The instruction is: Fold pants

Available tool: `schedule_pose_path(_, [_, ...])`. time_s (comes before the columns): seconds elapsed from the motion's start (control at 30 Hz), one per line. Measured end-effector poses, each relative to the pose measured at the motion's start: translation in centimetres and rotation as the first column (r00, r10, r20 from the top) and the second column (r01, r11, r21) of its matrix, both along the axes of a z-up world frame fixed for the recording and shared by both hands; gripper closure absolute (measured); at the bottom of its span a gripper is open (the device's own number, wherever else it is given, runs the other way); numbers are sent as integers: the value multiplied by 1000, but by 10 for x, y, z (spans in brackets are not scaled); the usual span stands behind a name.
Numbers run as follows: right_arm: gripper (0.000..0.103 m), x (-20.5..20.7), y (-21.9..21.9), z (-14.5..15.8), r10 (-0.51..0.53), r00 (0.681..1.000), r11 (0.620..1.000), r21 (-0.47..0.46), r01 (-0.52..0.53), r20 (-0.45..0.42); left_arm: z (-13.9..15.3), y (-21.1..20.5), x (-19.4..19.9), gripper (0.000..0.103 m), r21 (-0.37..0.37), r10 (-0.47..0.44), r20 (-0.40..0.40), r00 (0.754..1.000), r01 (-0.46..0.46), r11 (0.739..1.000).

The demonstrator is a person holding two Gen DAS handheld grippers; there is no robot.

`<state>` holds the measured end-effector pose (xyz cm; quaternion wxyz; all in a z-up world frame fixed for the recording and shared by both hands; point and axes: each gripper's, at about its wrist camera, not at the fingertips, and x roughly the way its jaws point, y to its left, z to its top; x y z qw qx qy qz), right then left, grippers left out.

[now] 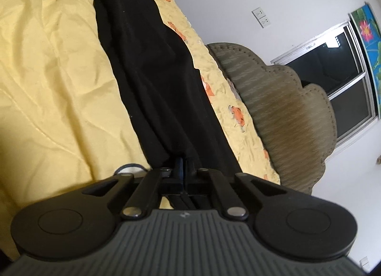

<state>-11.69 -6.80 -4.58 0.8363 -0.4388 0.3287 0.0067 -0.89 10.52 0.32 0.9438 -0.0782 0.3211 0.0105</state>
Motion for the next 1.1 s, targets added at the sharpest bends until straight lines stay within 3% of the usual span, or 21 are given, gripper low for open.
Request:
schedule_pose_path(0.17, [102, -8, -8, 22, -26, 999, 991, 131, 30, -32, 3, 2, -1, 89, 32, -2, 3, 1000, 2, 999])
schedule_pose_path(0.33, [101, -22, -8, 30, 4, 993, 985, 171, 17, -121, 0, 6, 2, 90, 32, 20, -14, 1000, -19, 999])
schedule_pose_path(0.43, [100, -25, -8, 26, -7, 992, 987, 161, 27, -125, 1, 8, 1, 94, 48, 41, -9, 999, -40, 998])
schedule_pose_path(0.57, [90, -24, -13, 49, -36, 999, 959, 281, 43, -28, 5, 11, 1, 95, 99, 87, -14, 996, -85, 991])
schedule_pose_path(0.6, [79, -21, -16, 51, -74, 997, 951, 302, 70, 2, 6, 11, 1, 95, 101, 95, -17, 995, -93, 991])
schedule_pose_path(0.63, [75, -16, -21, 51, -120, 992, 944, 314, 106, 27, 9, 9, -1, 95, 111, 93, -12, 996, -91, 990])
schedule_pose_path(0.7, [75, -7, -32, 47, -220, 974, 929, 317, 190, 60, 17, 0, -4, 95, 147, 71, 7, 997, -71, 987])
schedule_pose_path(0.77, [75, -2, -53, 44, -328, 944, 878, 379, 291, 35, 28, -17, -8, 95, 176, 18, 38, 999, -24, 984])
schedule_pose_path(0.87, [75, -7, -94, 37, -448, 886, 719, 540, 438, -122, 43, -52, -13, 94, 221, -88, 85, 992, 67, 973])
schedule_pose_path(0.93, [75, -21, -115, 48, -469, 869, 623, 638, 452, -158, 49, -84, -15, 94, 241, -178, 96, 979, 150, 959])
schedule_pose_path(1.0, [75, -32, -135, 63, -535, 837, 570, 681, 459, -117, 50, -116, -16, 94, 256, -267, 92, 959, 236, 937])
schedule_pose_path(1.07, [75, -43, -157, 72, -627, 776, 534, 689, 491, -67, 48, -150, -16, 94, 256, -344, 64, 937, 317, 913])
schedule_pose_path(1.1, [74, -47, -170, 73, -665, 744, 492, 711, 503, -67, 45, -163, -17, 94, 244, -379, 60, 924, 354, 903])
